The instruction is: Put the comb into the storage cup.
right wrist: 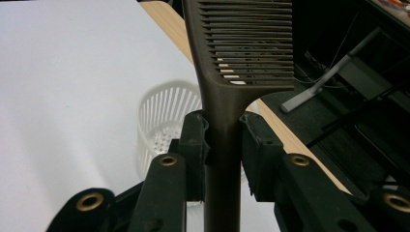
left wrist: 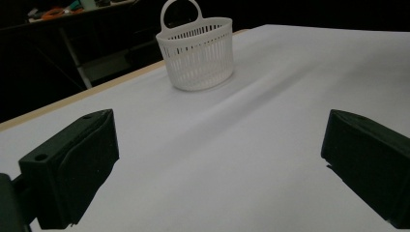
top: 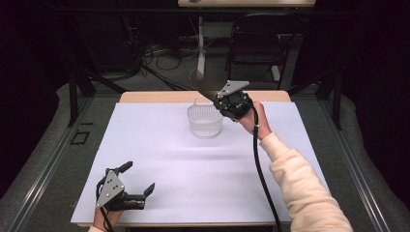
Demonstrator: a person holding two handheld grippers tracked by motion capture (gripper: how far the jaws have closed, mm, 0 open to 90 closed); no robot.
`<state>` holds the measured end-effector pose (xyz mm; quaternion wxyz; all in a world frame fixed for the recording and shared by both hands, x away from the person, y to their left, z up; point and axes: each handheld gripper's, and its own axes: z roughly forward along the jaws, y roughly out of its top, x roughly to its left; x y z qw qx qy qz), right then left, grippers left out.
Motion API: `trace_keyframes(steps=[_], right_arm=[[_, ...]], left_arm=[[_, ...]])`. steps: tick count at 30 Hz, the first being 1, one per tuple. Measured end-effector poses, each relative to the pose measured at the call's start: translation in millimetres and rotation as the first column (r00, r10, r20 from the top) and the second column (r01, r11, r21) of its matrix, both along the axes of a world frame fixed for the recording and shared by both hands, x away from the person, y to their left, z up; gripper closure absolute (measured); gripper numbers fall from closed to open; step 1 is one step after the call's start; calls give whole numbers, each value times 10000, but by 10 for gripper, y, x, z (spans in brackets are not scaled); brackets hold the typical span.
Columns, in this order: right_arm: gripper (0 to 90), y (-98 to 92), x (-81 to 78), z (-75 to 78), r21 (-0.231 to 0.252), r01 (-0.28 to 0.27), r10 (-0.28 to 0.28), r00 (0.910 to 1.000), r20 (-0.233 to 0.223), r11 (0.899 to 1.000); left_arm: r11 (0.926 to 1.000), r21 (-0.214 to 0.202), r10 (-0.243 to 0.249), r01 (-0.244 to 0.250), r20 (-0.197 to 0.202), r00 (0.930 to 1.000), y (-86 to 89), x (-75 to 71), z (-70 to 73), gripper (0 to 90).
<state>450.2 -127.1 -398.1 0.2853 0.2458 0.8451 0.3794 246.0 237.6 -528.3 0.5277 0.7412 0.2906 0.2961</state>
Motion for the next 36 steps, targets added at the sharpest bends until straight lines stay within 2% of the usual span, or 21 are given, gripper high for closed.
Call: trace_keyframes(steps=[14,18,36], right_arm=[[727,139,59,25,-132,-131,134,9995,285,9998],[727,164,70,24,9,-155,155,9991,401,9999],[727,311,100,35,38,-427,423,9966,704,9991]], left_arm=[[10000,52,-17,16,27,10000,3,-6,3,0],[10000,78,-14,14,25,10000,0,-3,3,0],[10000,37,19,-19,31,10000,-3,5,-2,0]])
